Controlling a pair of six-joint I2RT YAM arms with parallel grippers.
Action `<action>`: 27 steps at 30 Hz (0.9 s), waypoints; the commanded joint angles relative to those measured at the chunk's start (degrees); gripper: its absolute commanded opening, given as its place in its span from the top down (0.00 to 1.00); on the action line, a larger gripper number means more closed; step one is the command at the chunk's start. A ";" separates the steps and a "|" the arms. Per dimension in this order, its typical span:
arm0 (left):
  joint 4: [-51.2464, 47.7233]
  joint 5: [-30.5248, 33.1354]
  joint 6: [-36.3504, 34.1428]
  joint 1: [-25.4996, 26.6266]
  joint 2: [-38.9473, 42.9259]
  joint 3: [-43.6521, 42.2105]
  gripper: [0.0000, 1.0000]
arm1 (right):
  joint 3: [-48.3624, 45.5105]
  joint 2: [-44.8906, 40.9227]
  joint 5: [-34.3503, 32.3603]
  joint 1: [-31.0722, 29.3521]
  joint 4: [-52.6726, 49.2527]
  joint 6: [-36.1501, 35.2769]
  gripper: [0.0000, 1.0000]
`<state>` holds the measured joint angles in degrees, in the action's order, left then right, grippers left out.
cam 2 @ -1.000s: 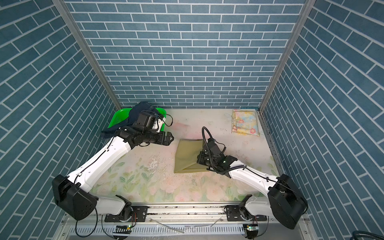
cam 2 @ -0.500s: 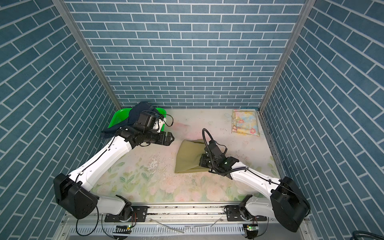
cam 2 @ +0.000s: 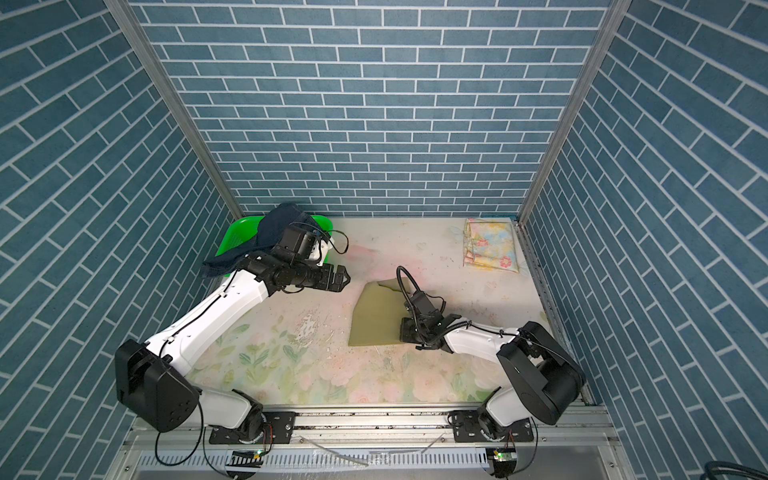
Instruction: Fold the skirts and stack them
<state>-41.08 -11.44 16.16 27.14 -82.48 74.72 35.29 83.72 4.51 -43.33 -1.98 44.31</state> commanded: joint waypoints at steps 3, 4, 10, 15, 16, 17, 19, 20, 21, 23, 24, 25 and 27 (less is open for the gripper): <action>1.01 3.21 0.12 2.45 -1.83 -0.59 0.00 | -1.67 -9.36 -2.95 1.01 -4.39 -3.98 0.43; 1.09 4.42 -0.60 3.61 -2.19 -0.48 0.00 | -1.63 -11.63 -3.54 1.71 -5.60 -4.26 0.39; 4.62 13.61 -7.53 9.78 -8.15 0.08 0.02 | -3.82 -21.15 3.20 13.58 -5.20 -5.67 0.35; 7.49 15.56 -14.14 11.36 -17.47 3.59 0.04 | -1.99 -16.62 8.36 17.85 -3.12 -8.09 0.35; 7.19 15.42 -15.00 11.40 -18.91 4.90 0.04 | -2.02 -15.72 9.30 18.31 -2.25 -8.10 0.35; 7.05 15.63 -15.69 11.53 -20.34 6.36 0.03 | -2.12 -14.67 10.13 18.73 -1.29 -8.18 0.35; 7.36 14.73 -17.22 11.61 -22.48 8.42 0.03 | -2.15 -13.02 10.81 19.35 0.17 -8.27 0.35; 7.72 14.39 -17.60 11.67 -23.54 9.35 0.03 | -2.22 -12.28 11.14 19.66 0.92 -8.28 0.36; 7.91 14.50 -17.85 11.61 -24.74 10.33 0.03 | -2.17 -11.58 11.60 19.75 1.66 -8.28 0.36; 7.63 16.65 -18.18 11.56 -27.28 12.05 0.03 | -2.18 -10.34 11.62 19.78 2.81 -8.24 0.37; 7.03 17.83 -18.12 11.37 -29.00 13.10 0.03 | -2.20 -9.46 12.19 19.69 3.69 -8.13 0.37; 6.54 18.47 -17.59 11.07 -30.35 13.96 0.03 | -2.12 -8.72 12.49 19.71 4.05 -8.10 0.38; 5.83 19.15 -14.88 9.97 -32.86 15.06 0.04 | -1.89 -7.34 12.62 19.55 4.32 -8.25 0.39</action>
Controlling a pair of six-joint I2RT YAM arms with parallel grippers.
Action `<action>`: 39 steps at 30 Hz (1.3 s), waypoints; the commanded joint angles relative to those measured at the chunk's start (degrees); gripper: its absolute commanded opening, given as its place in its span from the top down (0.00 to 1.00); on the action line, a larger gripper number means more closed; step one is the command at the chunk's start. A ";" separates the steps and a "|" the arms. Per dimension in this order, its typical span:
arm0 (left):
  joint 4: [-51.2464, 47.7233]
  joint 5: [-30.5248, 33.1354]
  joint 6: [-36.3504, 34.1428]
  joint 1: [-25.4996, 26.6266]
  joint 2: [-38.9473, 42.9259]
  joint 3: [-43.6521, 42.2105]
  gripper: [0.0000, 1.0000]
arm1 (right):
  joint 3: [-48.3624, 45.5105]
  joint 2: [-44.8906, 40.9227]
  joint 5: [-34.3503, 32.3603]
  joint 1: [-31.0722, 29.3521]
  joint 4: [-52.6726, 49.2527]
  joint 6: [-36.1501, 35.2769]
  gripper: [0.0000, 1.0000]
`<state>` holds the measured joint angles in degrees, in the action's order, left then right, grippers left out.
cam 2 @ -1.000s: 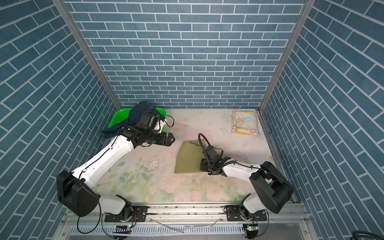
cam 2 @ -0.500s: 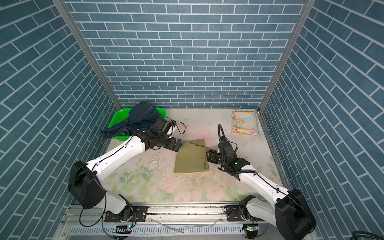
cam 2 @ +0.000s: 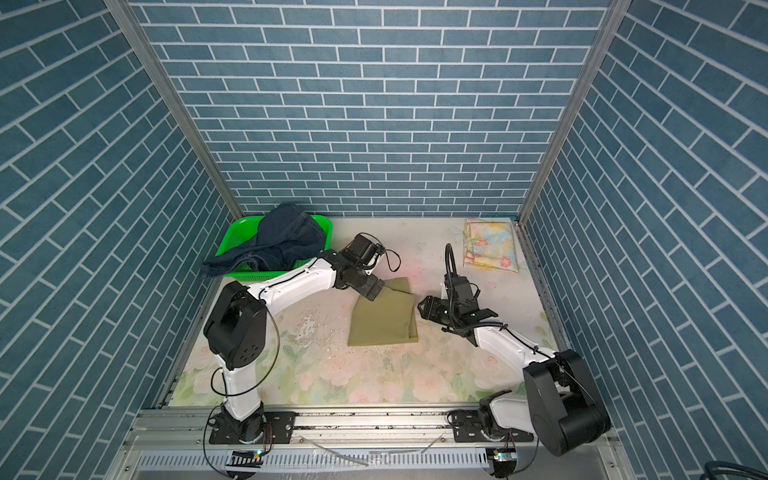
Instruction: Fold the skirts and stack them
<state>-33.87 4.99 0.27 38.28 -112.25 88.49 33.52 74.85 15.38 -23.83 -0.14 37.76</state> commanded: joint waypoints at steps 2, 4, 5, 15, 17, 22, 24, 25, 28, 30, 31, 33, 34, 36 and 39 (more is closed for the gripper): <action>-0.24 0.72 3.63 -2.22 -3.81 -0.34 0.05 | -0.02 1.98 1.80 -0.07 2.47 -1.94 0.40; 2.10 -0.39 5.75 -3.24 -3.77 -2.93 0.06 | -0.04 1.89 1.25 -0.16 2.19 -2.22 0.40; 2.71 -0.14 6.60 -3.69 -3.94 -3.89 0.07 | 0.12 1.88 0.94 -0.24 1.92 -2.44 0.40; 5.65 -0.73 12.00 -6.82 -4.16 -8.38 0.09 | 2.87 2.76 -0.29 -2.12 -0.55 -3.48 0.42; 5.87 -0.78 12.57 -6.82 -4.21 -8.50 0.09 | 3.84 2.84 -0.61 -2.98 -1.19 -3.65 0.42; 6.72 -1.08 14.87 -7.44 -3.48 -9.50 0.07 | 7.32 5.23 -1.34 -5.92 -1.43 -3.86 0.42; 7.18 -1.22 15.57 -7.74 -3.03 -10.18 0.04 | 8.24 7.50 -0.11 -6.22 0.03 -3.12 0.42; 7.57 -1.59 16.00 -8.01 -2.74 -10.48 0.03 | 8.62 8.78 0.46 -6.31 1.02 -2.66 0.43; 9.40 -3.91 17.49 -9.03 -1.96 -12.04 0.03 | 9.90 12.17 1.40 -6.65 3.52 -1.91 0.43; 10.86 -5.47 18.63 -9.91 -1.28 -13.34 0.03 | 11.09 14.41 2.23 -6.75 4.54 -1.81 0.43; 11.67 -6.32 19.09 -10.38 -0.93 -13.96 0.03 | 11.69 15.59 2.29 -6.82 4.92 -1.79 0.43; 12.77 -7.21 19.78 -10.92 -0.20 -14.98 0.03 | 12.74 17.66 2.44 -6.83 5.47 -1.98 0.43; 13.10 -7.49 19.86 -11.11 0.26 -15.40 0.03 | 13.08 18.59 2.81 -6.76 6.24 -1.99 0.43; 13.64 -8.10 19.90 -11.11 0.98 -15.95 0.02 | 13.72 20.25 3.55 -6.83 7.42 -1.86 0.42; 13.98 -8.83 20.03 -11.10 1.88 -16.32 0.02 | 14.66 22.45 4.31 -6.88 9.05 -1.55 0.43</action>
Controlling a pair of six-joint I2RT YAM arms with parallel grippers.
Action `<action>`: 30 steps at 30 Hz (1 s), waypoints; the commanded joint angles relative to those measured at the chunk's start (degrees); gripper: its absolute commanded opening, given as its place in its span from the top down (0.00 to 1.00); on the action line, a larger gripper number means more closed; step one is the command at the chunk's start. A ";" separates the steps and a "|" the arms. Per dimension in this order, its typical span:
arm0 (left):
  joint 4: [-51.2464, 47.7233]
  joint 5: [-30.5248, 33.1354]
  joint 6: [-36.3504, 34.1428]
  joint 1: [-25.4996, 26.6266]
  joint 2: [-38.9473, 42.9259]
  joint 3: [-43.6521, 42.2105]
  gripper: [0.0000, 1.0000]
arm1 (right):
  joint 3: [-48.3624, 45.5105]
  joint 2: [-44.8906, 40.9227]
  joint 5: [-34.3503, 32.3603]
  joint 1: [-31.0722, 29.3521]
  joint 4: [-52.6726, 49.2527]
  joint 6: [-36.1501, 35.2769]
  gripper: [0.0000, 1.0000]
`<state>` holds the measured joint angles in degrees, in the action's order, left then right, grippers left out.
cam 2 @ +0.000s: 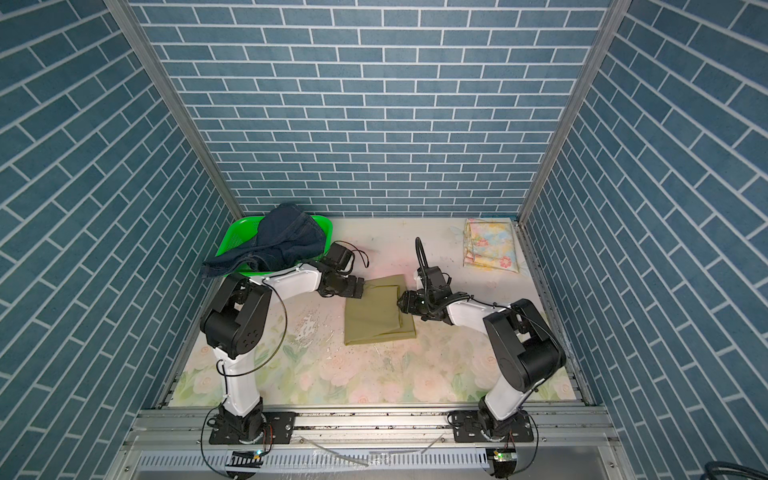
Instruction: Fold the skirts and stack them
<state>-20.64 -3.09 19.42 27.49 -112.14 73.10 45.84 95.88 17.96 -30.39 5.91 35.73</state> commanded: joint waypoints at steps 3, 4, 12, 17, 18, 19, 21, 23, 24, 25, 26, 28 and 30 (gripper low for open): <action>1.04 -1.28 0.97 -0.25 2.42 -1.26 0.02 | 2.89 1.79 1.05 -0.46 3.01 0.07 0.43; 1.04 -1.43 0.97 -0.33 2.60 -1.29 0.02 | 3.14 1.70 0.84 -0.53 2.64 -0.18 0.43; 1.07 -1.65 0.98 -0.33 3.50 -1.77 0.00 | 6.43 -0.39 -6.55 -2.34 -4.33 -6.23 0.43; 0.83 -1.22 0.98 -0.33 3.59 -1.88 0.00 | 6.19 0.11 -6.09 -3.14 -3.62 -6.38 0.43; 0.70 -1.13 0.98 -0.31 3.59 -1.86 0.00 | 5.89 0.50 -5.61 -3.33 -3.02 -6.05 0.43; 0.69 -1.13 1.01 -0.28 3.56 -1.86 0.00 | 5.84 0.85 -5.36 -3.68 -2.58 -5.81 0.43; 0.70 -1.13 1.07 -0.24 3.50 -1.96 0.00 | 5.75 1.69 -5.04 -4.51 -1.68 -5.33 0.43; 0.78 -1.13 1.20 -0.27 3.50 -2.10 0.00 | 5.66 2.84 -3.81 -4.84 -0.31 -4.60 0.43; 0.78 -1.12 1.23 -0.30 3.50 -2.18 0.00 | 5.49 3.54 -3.15 -4.85 0.57 -4.04 0.43; 0.78 -1.13 1.23 -0.33 3.49 -2.32 0.00 | 5.48 4.15 -2.85 -4.83 1.08 -3.68 0.43; 0.77 -1.13 1.22 -0.34 3.59 -2.39 0.00 | 5.48 4.74 -2.76 -4.85 1.44 -3.40 0.43; 0.77 -1.13 1.22 -0.30 3.68 -2.67 0.00 | 5.40 5.59 -2.79 -4.89 1.97 -3.21 0.43; 0.74 -1.13 1.11 -0.28 3.77 -2.74 0.00 | 5.40 6.26 -3.10 -4.85 2.08 -3.21 0.43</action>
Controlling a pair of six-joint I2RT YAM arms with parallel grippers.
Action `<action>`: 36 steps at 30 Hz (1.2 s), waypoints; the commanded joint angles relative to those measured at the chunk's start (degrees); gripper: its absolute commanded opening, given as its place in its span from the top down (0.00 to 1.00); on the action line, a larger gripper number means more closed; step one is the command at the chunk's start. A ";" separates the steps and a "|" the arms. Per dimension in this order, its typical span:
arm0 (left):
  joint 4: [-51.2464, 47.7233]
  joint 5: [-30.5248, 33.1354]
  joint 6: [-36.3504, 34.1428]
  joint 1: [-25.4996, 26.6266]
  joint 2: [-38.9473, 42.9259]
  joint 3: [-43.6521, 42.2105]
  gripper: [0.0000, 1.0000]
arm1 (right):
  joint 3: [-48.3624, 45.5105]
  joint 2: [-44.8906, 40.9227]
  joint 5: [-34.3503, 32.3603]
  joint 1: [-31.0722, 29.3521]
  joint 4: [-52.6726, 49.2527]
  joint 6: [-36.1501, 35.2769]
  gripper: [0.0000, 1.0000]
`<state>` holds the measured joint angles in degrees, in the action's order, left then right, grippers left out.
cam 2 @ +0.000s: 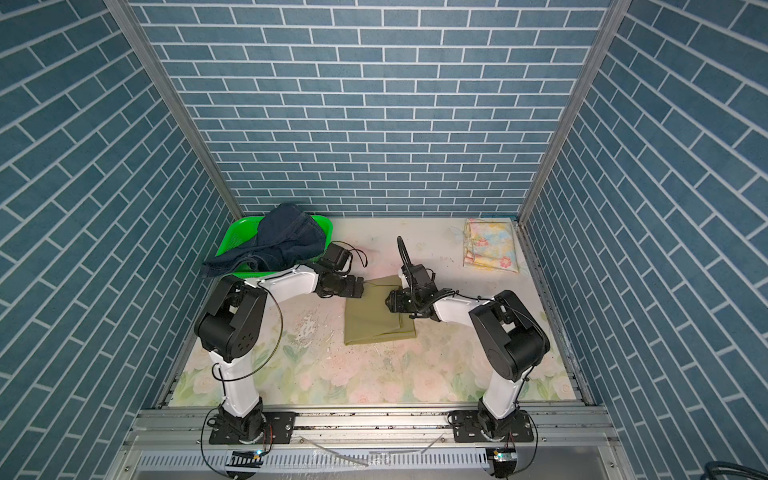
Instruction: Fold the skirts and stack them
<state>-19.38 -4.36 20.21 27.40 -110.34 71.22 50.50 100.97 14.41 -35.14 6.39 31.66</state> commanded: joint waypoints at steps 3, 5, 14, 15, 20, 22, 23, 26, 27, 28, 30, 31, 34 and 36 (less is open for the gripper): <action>-0.49 0.14 0.20 -0.17 2.06 -0.99 0.00 | 0.42 1.84 -0.26 -0.11 1.58 0.82 0.43; -0.32 0.08 0.23 -0.21 2.03 -1.08 0.00 | 0.17 2.33 -0.01 -0.11 1.96 1.10 0.43; -0.08 -0.01 0.27 -0.24 1.45 -1.18 0.00 | -1.35 3.02 5.61 -0.42 5.46 3.61 0.44; 0.02 -0.03 0.32 -0.24 1.47 -1.32 0.00 | -1.56 2.62 6.65 -0.46 5.99 4.12 0.45; 0.89 -0.01 0.84 -0.23 1.12 -1.98 0.00 | -2.25 1.86 12.12 -0.46 9.95 8.06 0.53; 1.43 -0.14 1.14 -0.19 1.21 -2.43 0.00 | -2.34 1.73 13.57 -0.45 11.22 9.50 0.64; 1.60 -0.26 1.22 -0.23 1.14 -2.58 0.00 | -2.29 1.54 13.92 -0.46 11.45 9.89 0.72; 1.45 -0.34 1.17 -0.20 1.47 -2.41 0.00 | -1.42 0.36 13.12 -0.46 9.82 9.61 0.92; 1.28 -0.37 1.10 -0.19 1.81 -2.37 0.00 | -0.84 -0.20 12.71 -0.46 8.87 9.31 0.98; 1.12 -0.30 1.06 -0.23 2.24 -2.26 0.00 | -0.36 -0.77 12.48 -0.46 8.16 9.18 1.00; 0.60 -0.21 0.94 -0.21 3.51 -1.98 0.00 | 1.13 -2.06 11.81 -0.46 6.02 8.64 1.00; 0.35 -0.29 0.96 -0.22 4.29 -1.96 0.00 | 1.79 -2.70 11.47 -0.53 5.07 8.53 1.00; 0.08 -0.39 0.95 -0.16 7.40 -2.12 0.00 | 4.16 -4.90 9.63 -0.88 1.12 7.92 1.00; 0.04 -0.31 1.15 -0.21 9.84 -2.70 0.00 | 5.94 -6.31 8.26 -1.33 -2.23 7.39 1.00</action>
<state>-18.72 -4.38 21.08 27.40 -104.68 69.34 51.96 98.39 24.49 -35.70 9.08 40.21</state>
